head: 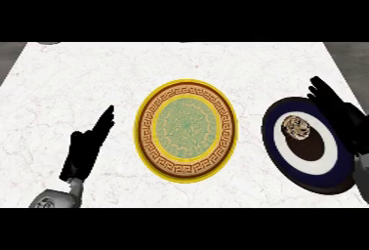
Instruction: Pick the cupcake from the plate and place it in the plate
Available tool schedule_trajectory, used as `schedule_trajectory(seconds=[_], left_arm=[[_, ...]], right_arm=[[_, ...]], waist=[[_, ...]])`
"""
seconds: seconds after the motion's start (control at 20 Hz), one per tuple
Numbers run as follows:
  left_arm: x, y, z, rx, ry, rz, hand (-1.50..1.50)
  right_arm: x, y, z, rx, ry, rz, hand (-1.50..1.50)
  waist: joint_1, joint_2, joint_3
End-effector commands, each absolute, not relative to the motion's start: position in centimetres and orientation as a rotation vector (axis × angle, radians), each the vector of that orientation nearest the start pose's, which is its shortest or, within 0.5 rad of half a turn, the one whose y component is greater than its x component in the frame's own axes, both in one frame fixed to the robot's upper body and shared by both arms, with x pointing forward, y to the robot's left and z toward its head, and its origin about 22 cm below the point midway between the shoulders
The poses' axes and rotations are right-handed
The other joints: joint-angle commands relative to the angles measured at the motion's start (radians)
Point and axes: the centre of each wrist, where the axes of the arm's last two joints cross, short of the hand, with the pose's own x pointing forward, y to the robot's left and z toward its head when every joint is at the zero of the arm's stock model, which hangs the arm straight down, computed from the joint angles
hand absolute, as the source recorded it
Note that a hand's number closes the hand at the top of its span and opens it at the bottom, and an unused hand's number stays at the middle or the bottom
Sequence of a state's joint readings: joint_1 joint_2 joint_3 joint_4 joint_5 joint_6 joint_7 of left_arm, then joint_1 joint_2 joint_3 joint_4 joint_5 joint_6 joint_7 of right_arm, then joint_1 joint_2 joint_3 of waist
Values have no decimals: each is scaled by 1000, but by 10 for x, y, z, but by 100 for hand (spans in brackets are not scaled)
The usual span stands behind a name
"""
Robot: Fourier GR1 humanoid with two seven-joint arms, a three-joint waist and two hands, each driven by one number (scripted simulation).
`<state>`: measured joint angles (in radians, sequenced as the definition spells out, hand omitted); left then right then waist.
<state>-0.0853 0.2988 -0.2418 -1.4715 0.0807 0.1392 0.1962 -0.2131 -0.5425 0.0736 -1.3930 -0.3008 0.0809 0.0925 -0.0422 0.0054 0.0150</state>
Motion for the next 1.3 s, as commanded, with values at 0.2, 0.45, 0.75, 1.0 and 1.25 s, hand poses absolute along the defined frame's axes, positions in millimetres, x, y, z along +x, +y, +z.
schedule_trajectory(seconds=[0.2, 0.45, 0.75, 1.0, 1.25], left_arm=[[294, 254, 90, 169, -1721, -305, 0], [296, 254, 104, 104, -1759, -281, 0], [297, 271, 90, 132, -1754, -254, 0], [289, 271, 103, 149, -1759, -236, 0], [297, 292, 98, 144, -1734, -217, 0]], right_arm=[[333, -241, 86, 67, -1794, 360, 150], [321, -274, 42, -675, -1509, 664, 150], [302, -201, -20, -515, -1770, 129, -150], [301, -215, -8, -562, -1897, 111, -150], [311, -242, 53, -748, -1783, 268, -150]], waist=[[103, -1, -13], [104, 2, -17], [56, 3, -12], [44, -7, -15], [33, -10, -17]])
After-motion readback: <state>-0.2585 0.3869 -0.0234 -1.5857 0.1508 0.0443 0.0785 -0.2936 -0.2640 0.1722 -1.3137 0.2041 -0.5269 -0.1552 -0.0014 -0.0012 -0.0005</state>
